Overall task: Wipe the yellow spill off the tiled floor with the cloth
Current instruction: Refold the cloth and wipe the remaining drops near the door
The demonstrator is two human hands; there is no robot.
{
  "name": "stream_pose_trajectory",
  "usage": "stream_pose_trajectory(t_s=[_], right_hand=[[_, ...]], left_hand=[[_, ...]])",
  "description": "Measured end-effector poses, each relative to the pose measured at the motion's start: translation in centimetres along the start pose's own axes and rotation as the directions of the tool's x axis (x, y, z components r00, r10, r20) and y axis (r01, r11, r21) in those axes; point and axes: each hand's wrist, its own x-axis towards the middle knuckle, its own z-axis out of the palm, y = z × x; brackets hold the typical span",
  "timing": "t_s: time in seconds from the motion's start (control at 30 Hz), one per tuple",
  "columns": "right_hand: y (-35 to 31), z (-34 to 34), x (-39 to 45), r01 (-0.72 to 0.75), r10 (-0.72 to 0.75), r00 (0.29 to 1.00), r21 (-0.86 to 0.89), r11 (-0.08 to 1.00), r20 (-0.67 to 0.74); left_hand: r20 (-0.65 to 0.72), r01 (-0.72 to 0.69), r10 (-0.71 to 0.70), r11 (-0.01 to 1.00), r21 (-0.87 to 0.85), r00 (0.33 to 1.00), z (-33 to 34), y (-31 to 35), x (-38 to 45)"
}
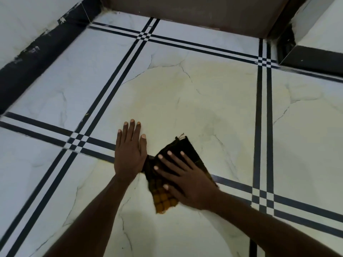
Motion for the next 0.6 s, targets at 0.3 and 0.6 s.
stream_pose_trajectory(t_s=[0.3, 0.6], right_hand=[[6.6, -1.2, 0.4, -0.23, 0.27, 0.954, 0.259, 0.938, -0.13], [6.4, -6.1, -0.8, -0.373, 0.79, 0.587, 0.808, 0.457, -0.176]], left_hand=[[0.012, -0.045, 0.045, 0.999, -0.01, 0.999, -0.2, 3.4, -1.5], [0.253, 0.097, -0.029, 0.96, -0.262, 0.967, -0.8, 12.4, -0.8]])
